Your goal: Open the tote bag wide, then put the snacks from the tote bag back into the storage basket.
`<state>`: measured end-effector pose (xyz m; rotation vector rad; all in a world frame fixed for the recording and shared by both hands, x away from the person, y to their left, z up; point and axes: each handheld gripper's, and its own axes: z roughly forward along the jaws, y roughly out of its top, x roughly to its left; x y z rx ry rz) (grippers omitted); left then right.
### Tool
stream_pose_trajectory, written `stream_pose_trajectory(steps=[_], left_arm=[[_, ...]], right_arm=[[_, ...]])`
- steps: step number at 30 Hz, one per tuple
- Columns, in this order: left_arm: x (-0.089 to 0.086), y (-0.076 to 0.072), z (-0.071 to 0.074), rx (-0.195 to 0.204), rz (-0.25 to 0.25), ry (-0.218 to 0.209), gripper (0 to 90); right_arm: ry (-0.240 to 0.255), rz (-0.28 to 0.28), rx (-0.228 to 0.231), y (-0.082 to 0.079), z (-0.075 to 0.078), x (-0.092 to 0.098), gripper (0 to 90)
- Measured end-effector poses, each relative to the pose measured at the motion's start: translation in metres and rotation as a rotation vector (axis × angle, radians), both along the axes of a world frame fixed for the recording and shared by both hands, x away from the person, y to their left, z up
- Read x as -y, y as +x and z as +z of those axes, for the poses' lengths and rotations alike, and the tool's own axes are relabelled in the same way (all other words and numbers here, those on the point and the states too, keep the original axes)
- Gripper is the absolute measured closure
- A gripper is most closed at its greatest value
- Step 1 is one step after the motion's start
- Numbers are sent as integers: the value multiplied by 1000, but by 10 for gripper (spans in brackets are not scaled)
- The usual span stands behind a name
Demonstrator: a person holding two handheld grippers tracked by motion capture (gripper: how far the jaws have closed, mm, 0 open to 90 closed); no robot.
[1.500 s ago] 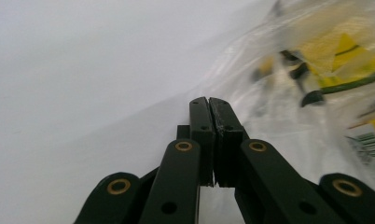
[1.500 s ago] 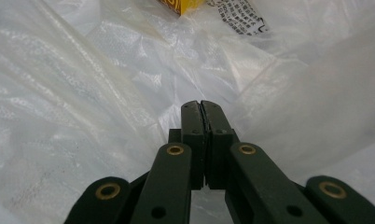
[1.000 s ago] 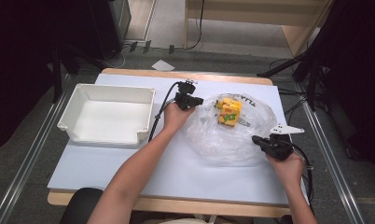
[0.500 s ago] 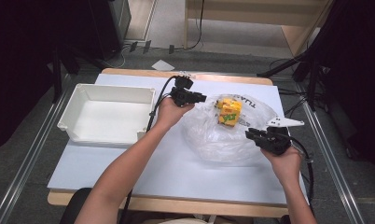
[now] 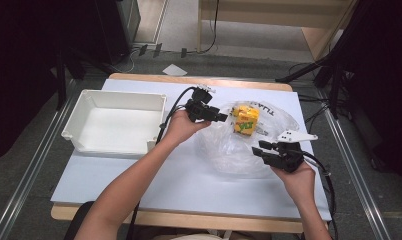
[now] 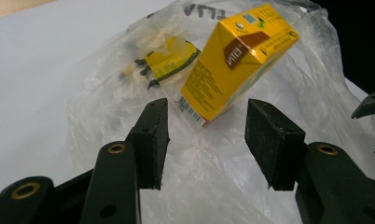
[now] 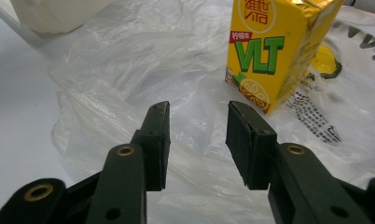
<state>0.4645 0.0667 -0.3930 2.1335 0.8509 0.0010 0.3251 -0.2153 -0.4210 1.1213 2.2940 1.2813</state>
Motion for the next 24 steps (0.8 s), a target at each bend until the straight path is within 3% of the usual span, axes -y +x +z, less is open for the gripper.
stream_pose_trajectory(steps=[9, 18, 21, 24], left_arm=[[5, -22, -7, 21, -63, -15, 470], [10, -26, -11, 33, -98, -12, 441], [12, -25, -10, 41, -105, -22, 437], [14, -23, -12, 28, -100, -35, 422]], right_arm=[[-6, 41, 3, -13, -8, -13, 570], [-6, 43, 3, -17, -13, -18, 569], [3, 48, 12, -18, -16, -18, 600], [27, 44, 12, -19, -24, -16, 708]])
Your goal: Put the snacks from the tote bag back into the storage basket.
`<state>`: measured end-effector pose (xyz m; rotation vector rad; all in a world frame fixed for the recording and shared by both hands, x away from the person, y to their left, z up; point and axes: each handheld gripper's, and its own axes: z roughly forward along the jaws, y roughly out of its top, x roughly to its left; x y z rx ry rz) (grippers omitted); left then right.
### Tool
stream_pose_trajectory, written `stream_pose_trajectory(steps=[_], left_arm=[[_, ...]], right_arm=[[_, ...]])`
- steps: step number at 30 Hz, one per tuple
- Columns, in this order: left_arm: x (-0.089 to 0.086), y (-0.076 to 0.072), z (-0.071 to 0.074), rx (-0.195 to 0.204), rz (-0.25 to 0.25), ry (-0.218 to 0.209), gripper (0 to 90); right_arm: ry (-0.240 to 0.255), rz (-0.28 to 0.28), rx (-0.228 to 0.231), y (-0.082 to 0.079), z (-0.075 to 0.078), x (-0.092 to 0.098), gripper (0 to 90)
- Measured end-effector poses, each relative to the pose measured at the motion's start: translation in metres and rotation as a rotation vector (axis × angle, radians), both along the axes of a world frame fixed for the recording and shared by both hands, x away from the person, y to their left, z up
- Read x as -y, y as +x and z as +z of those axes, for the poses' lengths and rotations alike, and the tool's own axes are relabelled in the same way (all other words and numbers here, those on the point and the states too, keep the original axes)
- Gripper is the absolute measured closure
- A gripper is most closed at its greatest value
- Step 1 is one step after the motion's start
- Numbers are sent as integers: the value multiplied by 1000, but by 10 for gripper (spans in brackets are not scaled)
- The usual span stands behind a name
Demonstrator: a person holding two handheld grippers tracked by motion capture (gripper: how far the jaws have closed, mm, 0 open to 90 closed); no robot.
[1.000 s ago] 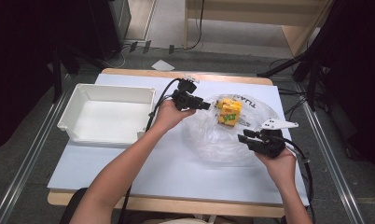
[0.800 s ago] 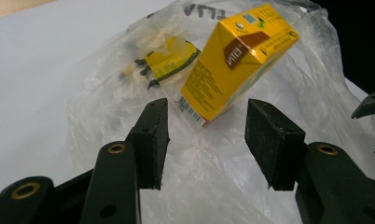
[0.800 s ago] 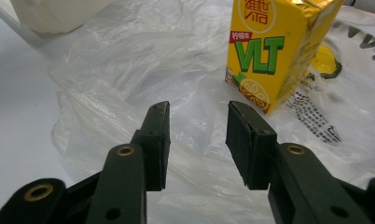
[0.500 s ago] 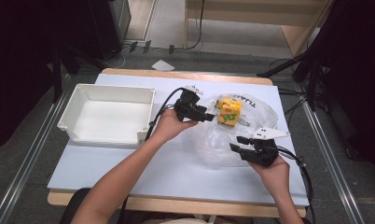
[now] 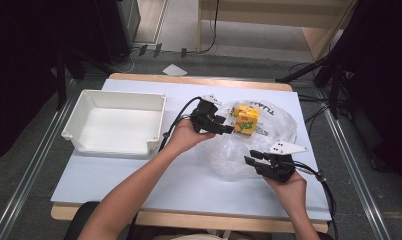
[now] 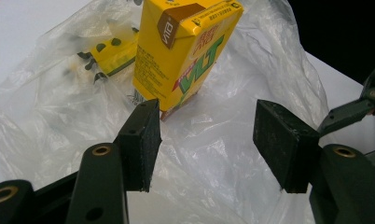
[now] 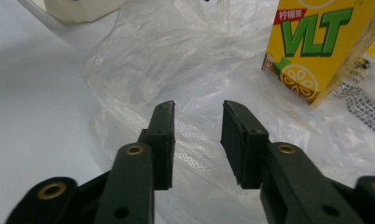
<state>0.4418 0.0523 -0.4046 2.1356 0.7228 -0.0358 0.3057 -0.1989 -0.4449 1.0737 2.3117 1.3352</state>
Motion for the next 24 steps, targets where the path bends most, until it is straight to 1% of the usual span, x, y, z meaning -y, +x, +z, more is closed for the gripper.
stream_pose_trajectory(steps=[3, 4, 5, 7, 8, 10, 12, 13, 14, 16, 18, 19, 23, 24], left_arm=[[2, 2, -1, -2, -4, 3, 407], [3, 3, -1, -1, -6, -3, 407], [4, 4, -1, 0, -14, -8, 392], [7, 6, 0, 0, -19, -5, 382], [8, 7, 0, 1, -24, -5, 381], [11, 9, 1, 3, -29, 1, 376], [12, 11, 1, 5, -34, -4, 371], [14, 13, 1, -1, -30, -8, 370], [15, 14, 1, 4, -32, -18, 370], [16, 16, 0, 2, -27, -31, 370], [18, 17, 0, -3, -34, -25, 370], [19, 18, 0, 6, -39, -14, 370], [23, 22, 2, 22, -47, -11, 369], [24, 24, 3, 30, -46, -14, 365]], right_arm=[[-17, -2, 1, -2, -7, 0, 803], [-17, -2, 1, -2, -7, 0, 803], [-24, -6, -6, 0, -11, 2, 836], [-4, -12, -24, 1, -14, 4, 856], [-3, -12, -34, 1, -16, 5, 862], [-6, -14, -42, 1, -21, 6, 875], [-13, -12, -45, 1, -24, 7, 883], [-36, -3, -50, 1, -30, 8, 894], [-44, -2, -50, 2, -32, 8, 900], [-52, 3, -69, 2, -37, 7, 900], [-63, 11, -88, 3, -41, 5, 900], [-75, 14, -93, 3, -43, 4, 900], [-73, 11, -98, 4, -43, 5, 900], [-48, 5, -107, 3, -39, 6, 890]])
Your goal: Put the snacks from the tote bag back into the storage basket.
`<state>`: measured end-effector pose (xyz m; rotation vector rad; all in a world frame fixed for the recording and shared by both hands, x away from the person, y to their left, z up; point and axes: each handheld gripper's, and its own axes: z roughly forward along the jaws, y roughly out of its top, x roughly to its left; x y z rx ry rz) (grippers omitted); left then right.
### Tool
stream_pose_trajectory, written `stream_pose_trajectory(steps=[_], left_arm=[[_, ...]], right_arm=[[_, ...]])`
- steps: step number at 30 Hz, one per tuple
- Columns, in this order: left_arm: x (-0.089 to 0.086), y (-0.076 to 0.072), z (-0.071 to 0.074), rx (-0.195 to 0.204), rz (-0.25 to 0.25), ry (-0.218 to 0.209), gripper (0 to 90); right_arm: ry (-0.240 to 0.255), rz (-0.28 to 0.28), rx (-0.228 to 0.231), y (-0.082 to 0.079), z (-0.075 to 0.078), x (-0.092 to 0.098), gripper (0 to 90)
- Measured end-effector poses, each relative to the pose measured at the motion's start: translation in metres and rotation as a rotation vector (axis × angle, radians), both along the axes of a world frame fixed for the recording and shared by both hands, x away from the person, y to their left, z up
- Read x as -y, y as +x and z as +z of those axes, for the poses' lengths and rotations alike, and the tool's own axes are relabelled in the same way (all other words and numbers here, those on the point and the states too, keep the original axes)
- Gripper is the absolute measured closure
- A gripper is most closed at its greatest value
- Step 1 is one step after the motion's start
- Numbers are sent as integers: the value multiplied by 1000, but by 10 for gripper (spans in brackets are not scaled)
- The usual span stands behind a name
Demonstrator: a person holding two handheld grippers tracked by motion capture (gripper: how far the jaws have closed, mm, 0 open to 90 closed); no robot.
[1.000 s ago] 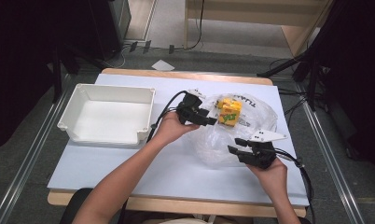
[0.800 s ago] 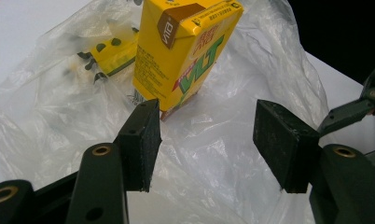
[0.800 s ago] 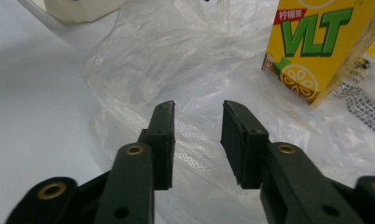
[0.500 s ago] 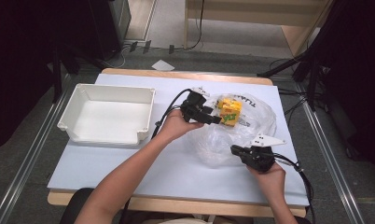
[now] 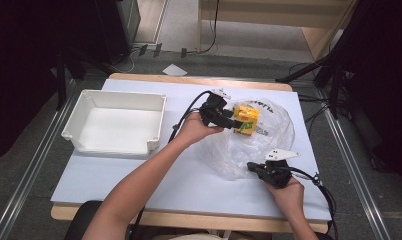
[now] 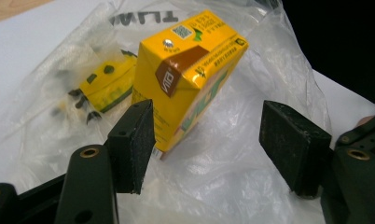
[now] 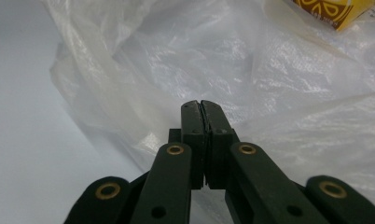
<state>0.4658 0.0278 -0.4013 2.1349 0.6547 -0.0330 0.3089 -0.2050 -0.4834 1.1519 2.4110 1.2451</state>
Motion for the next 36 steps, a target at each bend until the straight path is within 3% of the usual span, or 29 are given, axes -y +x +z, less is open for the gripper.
stream_pose_trajectory(steps=[2, 5, 10, 16, 22, 25, 29, 34, 36], left_arm=[[1, 2, 0, 2, -8, -8, 365], [4, 4, 0, 28, -11, 20, 358], [8, 9, 0, 20, -18, 15, 351], [7, 14, -5, 29, -13, 0, 350], [9, 18, -8, 45, -48, 15, 337], [14, 22, -8, 51, -69, 20, 327], [19, 25, -15, 63, -75, -3, 306], [28, 33, -27, 36, -85, -18, 300], [33, 33, -29, 39, -99, -5, 294]], right_arm=[[23, -8, 17, -1, 6, 2, 877], [61, -31, 30, -1, 15, 8, 858], [91, -46, 48, -2, 27, 14, 822], [96, -43, 80, -6, 43, 11, 761], [118, -36, 98, -12, 58, 3, 687], [114, -21, 97, -15, 59, -1, 669], [99, -1, 103, -15, 55, -7, 636], [91, 6, 98, -14, 50, -11, 615], [86, 10, 93, -14, 48, -13, 610]])
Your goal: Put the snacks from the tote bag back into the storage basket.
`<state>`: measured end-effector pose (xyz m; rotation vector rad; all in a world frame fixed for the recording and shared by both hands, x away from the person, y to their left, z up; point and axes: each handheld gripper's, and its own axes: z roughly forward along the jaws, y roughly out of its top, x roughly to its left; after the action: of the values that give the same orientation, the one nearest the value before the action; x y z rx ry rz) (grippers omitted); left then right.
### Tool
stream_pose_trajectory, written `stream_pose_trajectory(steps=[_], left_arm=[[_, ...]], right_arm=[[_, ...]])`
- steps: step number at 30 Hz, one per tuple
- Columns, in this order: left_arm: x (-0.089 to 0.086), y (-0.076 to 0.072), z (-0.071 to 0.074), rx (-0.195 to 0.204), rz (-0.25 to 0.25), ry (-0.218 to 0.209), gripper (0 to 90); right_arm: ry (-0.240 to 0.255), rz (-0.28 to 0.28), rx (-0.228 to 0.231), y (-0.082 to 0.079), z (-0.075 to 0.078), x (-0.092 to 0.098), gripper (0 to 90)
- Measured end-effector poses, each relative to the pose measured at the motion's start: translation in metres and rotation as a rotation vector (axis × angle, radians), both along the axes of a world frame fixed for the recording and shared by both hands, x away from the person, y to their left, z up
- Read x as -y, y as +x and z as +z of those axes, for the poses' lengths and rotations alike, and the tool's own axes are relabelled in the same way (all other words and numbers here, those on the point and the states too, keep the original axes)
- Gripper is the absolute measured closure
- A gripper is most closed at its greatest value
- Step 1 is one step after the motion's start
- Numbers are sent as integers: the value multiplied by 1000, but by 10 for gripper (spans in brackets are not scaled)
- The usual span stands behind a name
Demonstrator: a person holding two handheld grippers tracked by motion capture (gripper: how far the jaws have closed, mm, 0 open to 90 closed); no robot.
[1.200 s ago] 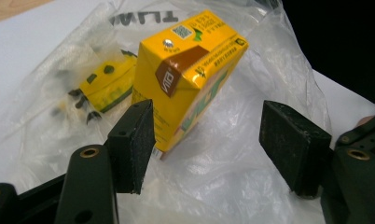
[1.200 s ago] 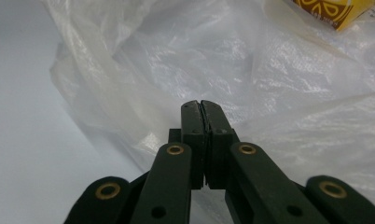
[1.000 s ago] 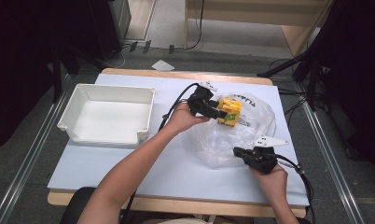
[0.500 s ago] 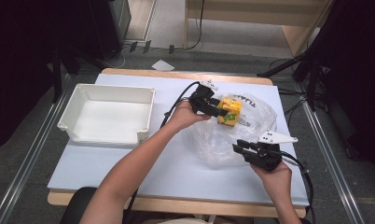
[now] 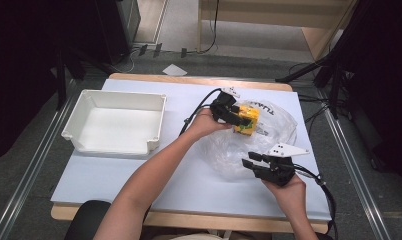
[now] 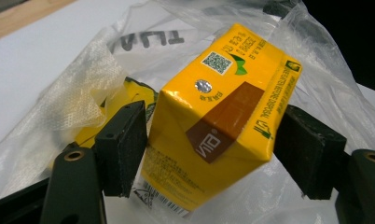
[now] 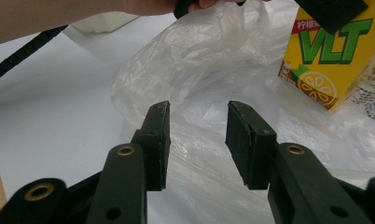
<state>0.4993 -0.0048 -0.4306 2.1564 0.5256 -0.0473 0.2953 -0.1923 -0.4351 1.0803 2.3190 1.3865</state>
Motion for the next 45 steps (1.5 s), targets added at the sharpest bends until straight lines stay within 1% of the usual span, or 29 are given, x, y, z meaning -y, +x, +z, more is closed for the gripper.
stream_pose_trajectory(steps=[2, 4, 6, 8, 9, 12, 14, 18, 21, 24, 25, 30, 31, 33, 34, 36, 37, 39, 41, 42, 43, 44, 45], left_arm=[[3, 0, -1, 20, -15, 11, 287], [5, 1, -2, 20, -20, 12, 283], [6, 1, -3, 6, -17, 6, 293], [7, 1, -4, 6, -18, 6, 303], [8, 0, -5, 15, -18, 20, 308], [8, -1, -6, 21, -12, 21, 324], [7, -1, -6, 18, -9, 23, 361], [7, -2, -7, 17, -7, 28, 446], [7, -4, -6, 35, -8, 45, 464], [8, -5, -6, 45, -7, 47, 478], [9, -6, -5, 63, -7, 62, 482], [10, -8, -4, 88, -8, 78, 505], [10, -8, -4, 88, -8, 78, 509], [9, -9, -1, 85, 0, 95, 515], [9, -9, -1, 85, 0, 95, 518], [8, -9, 1, 61, 7, 92, 521], [7, -9, 2, 51, 2, 98, 524], [6, -11, 7, 44, 4, 111, 525], [5, -11, 8, 41, 7, 108, 526], [3, -11, 10, 32, 12, 107, 526], [1, -12, 16, 33, 14, 108, 527], [1, -12, 16, 33, 14, 108, 527], [-1, -12, 19, 39, 11, 106, 527]], right_arm=[[-8, 7, 2, 0, -2, -1, 606], [-12, 6, -2, 0, -3, -2, 604], [-21, 8, -3, 1, -4, -3, 602], [-32, 12, -4, 1, -6, -3, 601], [-37, 13, -8, 2, -7, -3, 601], [-37, 14, -9, 2, -7, -3, 601], [-30, 13, -11, 2, -7, -3, 602], [-31, 13, -17, 3, -9, -3, 601], [-29, 12, -16, 3, -9, -3, 601], [-30, 10, -13, 3, -10, -2, 602], [-24, 8, -15, 4, -11, -2, 601], [-27, 8, -22, 4, -13, -2, 602], [-24, 8, -24, 4, -13, -2, 601], [-20, 8, -23, 5, -13, -2, 602], [-20, 8, -23, 5, -13, -2, 602], [-18, 6, -21, 5, -13, -2, 602], [-14, 5, -23, 5, -13, -1, 601], [-14, 4, -23, 5, -13, -1, 601], [-15, 2, -22, 5, -13, -1, 602], [-15, 2, -22, 5, -13, -1, 602], [-17, 2, -20, 5, -13, -1, 602], [-17, 2, -20, 5, -13, -1, 602], [-21, 0, -22, 5, -14, -2, 602]])
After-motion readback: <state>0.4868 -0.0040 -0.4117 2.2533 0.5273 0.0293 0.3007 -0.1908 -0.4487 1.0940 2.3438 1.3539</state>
